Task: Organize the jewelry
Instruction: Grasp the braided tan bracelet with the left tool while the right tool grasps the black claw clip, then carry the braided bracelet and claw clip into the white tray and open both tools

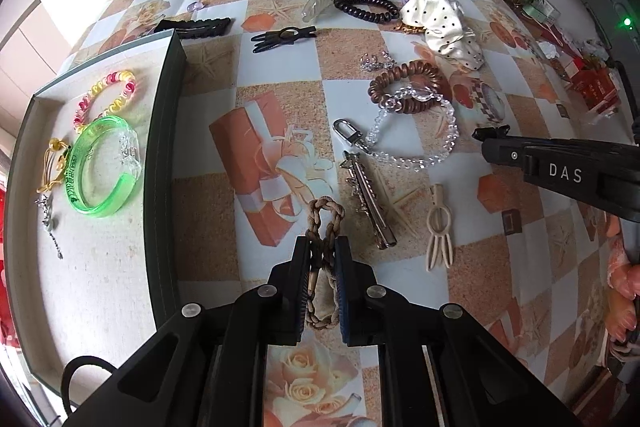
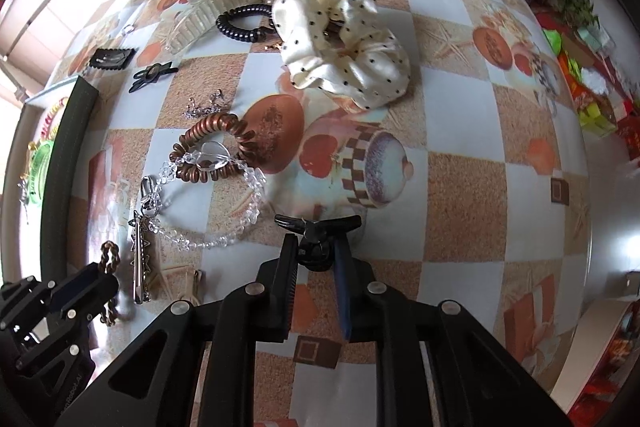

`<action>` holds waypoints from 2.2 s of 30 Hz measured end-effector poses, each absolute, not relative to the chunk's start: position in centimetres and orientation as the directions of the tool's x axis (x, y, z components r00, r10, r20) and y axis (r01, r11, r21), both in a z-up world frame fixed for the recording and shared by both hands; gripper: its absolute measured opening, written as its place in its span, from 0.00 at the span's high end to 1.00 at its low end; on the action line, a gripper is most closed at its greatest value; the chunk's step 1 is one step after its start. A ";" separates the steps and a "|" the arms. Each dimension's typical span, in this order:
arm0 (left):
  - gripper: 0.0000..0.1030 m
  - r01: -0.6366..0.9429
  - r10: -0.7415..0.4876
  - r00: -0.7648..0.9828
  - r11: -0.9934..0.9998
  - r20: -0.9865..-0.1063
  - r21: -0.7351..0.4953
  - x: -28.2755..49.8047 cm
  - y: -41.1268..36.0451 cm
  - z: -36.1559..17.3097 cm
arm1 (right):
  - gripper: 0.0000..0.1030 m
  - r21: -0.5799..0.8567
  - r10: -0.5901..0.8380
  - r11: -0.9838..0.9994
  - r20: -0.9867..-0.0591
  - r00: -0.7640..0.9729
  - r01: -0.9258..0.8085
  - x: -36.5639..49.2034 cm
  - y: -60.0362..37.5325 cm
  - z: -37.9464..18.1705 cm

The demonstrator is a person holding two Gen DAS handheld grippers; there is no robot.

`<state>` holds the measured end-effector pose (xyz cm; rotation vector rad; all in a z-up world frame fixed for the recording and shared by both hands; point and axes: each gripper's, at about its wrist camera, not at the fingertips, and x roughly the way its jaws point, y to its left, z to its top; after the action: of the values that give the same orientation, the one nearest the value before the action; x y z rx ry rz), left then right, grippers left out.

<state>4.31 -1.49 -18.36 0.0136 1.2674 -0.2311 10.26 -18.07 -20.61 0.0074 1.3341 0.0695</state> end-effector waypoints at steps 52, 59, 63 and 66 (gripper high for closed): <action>0.85 -0.172 -0.053 0.404 0.976 -0.913 -0.133 -0.2 19.0 -12.6 | 0.82 0.179 0.252 0.913 -0.954 0.162 -0.366 9.5 3.1 -12.8; 0.85 -0.251 -0.011 0.374 0.961 -0.928 -0.113 -0.2 22.1 -15.1 | 0.82 0.235 0.290 0.871 -0.955 0.066 -0.431 8.8 8.4 -15.7; 0.85 -0.271 -0.004 0.361 0.956 -0.932 -0.109 0.2 22.9 -16.5 | 0.82 0.256 0.290 0.863 -0.957 0.012 -0.435 8.7 10.0 -18.0; 0.85 -0.278 -0.001 0.354 0.955 -0.935 -0.106 0.8 23.1 -17.4 | 0.82 0.256 0.279 0.863 -0.960 -0.011 -0.435 8.8 10.7 -19.5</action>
<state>0.76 23.11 -17.36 -0.2646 1.1999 0.1814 8.76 10.75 -19.46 -0.1308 1.4781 0.5669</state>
